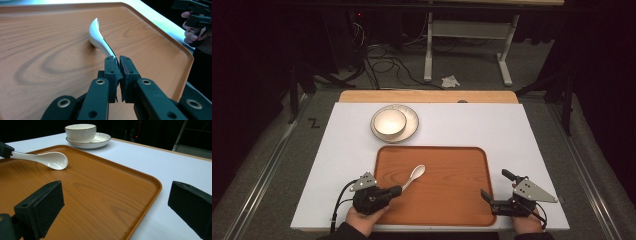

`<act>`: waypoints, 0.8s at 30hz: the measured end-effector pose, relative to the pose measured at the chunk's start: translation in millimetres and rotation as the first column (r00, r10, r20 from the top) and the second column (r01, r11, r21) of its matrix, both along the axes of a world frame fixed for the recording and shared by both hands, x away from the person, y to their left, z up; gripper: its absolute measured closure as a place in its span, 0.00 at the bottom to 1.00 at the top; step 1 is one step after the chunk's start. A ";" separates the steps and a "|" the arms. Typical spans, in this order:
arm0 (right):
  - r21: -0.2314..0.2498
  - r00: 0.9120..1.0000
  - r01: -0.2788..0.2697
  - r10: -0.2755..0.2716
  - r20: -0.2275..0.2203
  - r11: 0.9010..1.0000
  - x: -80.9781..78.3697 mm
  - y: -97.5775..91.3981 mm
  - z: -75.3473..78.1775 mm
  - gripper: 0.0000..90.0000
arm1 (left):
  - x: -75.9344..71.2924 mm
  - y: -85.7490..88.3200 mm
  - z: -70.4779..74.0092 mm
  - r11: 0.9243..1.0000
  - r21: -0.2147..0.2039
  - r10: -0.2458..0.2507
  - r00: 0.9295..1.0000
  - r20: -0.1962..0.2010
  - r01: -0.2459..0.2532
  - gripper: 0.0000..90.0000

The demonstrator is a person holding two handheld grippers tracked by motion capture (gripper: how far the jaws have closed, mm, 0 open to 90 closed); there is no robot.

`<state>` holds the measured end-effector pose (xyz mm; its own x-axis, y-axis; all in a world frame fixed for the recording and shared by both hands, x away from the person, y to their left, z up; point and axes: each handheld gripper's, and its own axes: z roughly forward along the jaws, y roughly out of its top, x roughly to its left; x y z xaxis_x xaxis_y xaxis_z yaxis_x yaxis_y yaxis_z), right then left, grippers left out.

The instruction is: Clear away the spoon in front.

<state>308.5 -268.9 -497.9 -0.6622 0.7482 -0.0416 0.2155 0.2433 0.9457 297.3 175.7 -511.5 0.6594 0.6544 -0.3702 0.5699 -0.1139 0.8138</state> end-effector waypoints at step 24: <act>0.003 1.000 -0.002 0.002 0.002 1.000 -0.4 -0.3 0.4 0.01 | -2.3 -13.7 1.5 0.932 0.357 0.066 0.998 0.011 -0.066 1.00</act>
